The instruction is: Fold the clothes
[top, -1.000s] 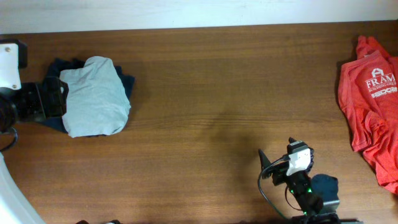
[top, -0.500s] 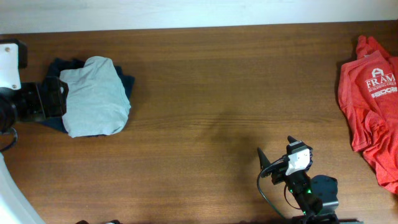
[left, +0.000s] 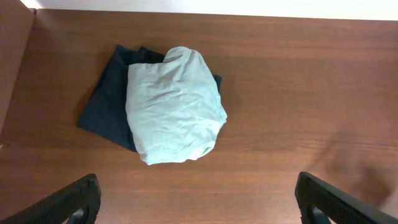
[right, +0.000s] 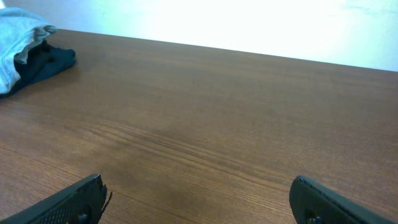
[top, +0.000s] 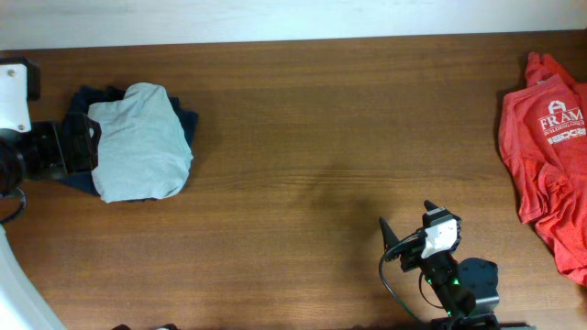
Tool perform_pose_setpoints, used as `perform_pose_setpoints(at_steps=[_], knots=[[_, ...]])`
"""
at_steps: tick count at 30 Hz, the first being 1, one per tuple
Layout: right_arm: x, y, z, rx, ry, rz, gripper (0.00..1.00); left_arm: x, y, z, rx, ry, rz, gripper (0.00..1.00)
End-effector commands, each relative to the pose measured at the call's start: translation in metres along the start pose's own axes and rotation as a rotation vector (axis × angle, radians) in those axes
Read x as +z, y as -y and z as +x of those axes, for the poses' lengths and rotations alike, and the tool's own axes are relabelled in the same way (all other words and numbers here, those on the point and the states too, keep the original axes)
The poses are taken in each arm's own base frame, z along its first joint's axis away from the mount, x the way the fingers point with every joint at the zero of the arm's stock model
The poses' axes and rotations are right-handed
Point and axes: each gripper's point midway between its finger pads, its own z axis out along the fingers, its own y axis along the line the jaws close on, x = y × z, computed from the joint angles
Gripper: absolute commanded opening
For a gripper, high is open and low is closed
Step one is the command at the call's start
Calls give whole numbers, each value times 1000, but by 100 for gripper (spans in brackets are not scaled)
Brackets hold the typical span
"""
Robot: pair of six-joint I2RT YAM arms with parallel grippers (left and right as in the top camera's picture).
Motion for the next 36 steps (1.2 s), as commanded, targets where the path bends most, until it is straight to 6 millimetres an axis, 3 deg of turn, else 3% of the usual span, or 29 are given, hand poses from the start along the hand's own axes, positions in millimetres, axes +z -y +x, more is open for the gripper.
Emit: perform_pose_setpoints(at_steps=[1, 5, 8, 12, 14, 17, 24, 30, 36], knots=[[0, -3, 2, -1, 4, -13, 98, -2, 1, 0, -7, 6, 6, 99], [0, -3, 2, -1, 4, -13, 99, -10, 4, 1, 0, 22, -2, 99], [0, -3, 2, -1, 4, -13, 99, -18, 5, -10, 34, 114, -26, 99], [0, -3, 2, -1, 4, -13, 98, -20, 23, -32, 139, 314, -16, 99], [0, -3, 2, -1, 4, -13, 98, -16, 35, -32, 199, 399, -5, 99], [0, -3, 2, -1, 4, -13, 98, 0, 56, -14, 293, 490, 25, 99], [0, -3, 2, -1, 4, -13, 99, 41, 98, 59, 470, 573, 115, 99], [0, -3, 2, -1, 4, -13, 98, 69, 110, 117, 495, 575, 161, 99], [0, -3, 2, -1, 4, -13, 99, 97, 108, 161, 499, 600, 160, 99]])
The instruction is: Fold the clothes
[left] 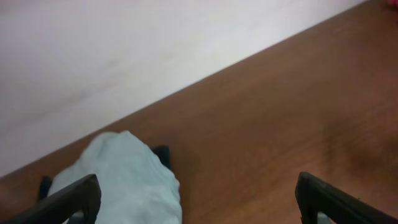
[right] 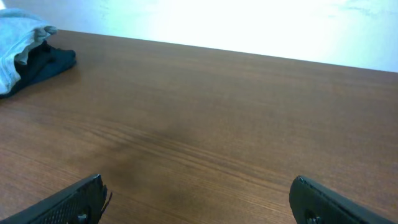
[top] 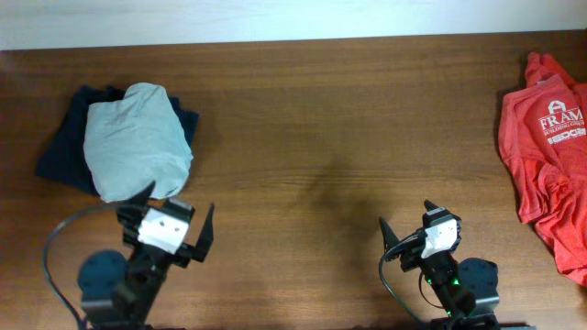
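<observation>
A folded light blue garment lies on a folded navy one at the table's left. An unfolded red T-shirt with white print lies at the right edge. My left gripper sits low at the near edge, just in front of the pile, open and empty. Its wrist view shows the light blue garment and the navy one just ahead of the left gripper. My right gripper rests open and empty at the near edge, right of centre. In its own view the right gripper faces bare wood.
The brown wooden table runs between the pile and the red shirt. A pale wall borders its far edge. The right wrist view catches the folded pile far off at the left.
My left arm stood at the far left beside the pile, looking down on it. It now sits low at the near edge in front of the pile. The right arm and the clothes are unchanged.
</observation>
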Tool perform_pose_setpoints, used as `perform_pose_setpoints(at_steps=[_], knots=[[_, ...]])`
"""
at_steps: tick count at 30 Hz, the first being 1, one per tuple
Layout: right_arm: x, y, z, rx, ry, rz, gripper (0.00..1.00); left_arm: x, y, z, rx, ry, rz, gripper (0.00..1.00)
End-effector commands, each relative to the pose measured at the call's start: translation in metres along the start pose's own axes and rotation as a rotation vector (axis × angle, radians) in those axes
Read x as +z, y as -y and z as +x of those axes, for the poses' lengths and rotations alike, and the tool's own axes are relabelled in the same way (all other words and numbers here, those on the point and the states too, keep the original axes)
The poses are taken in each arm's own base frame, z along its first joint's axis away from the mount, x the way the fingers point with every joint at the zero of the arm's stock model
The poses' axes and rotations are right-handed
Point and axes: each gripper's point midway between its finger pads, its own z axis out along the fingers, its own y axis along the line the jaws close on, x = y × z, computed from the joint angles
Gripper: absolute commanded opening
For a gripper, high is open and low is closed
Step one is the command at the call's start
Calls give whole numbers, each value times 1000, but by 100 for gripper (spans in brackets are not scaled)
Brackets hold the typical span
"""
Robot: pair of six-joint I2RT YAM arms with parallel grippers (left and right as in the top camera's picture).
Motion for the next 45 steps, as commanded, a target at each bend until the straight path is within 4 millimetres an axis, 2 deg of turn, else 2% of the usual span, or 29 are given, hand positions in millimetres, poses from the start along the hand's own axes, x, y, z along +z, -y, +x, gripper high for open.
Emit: perform_pose_setpoints(at_steps=[1, 11, 20, 23, 25, 45], knots=[[0, -3, 2, -1, 1, -13, 99, 3, 12, 26, 20, 14, 7, 99], [0, -3, 2, 0, 1, -13, 98, 16, 27, 64, 48, 104, -4, 99], [0, -3, 2, -1, 1, -13, 99, 23, 35, 84, 77, 188, -28, 99], [0, -3, 2, 0, 1, -13, 98, 20, 33, 75, 89, 229, -39, 99], [0, -3, 2, 0, 1, -13, 99, 22, 36, 81, 81, 208, -28, 99], [0, -3, 2, 0, 1, -13, 99, 22, 36, 81, 81, 207, -28, 99]])
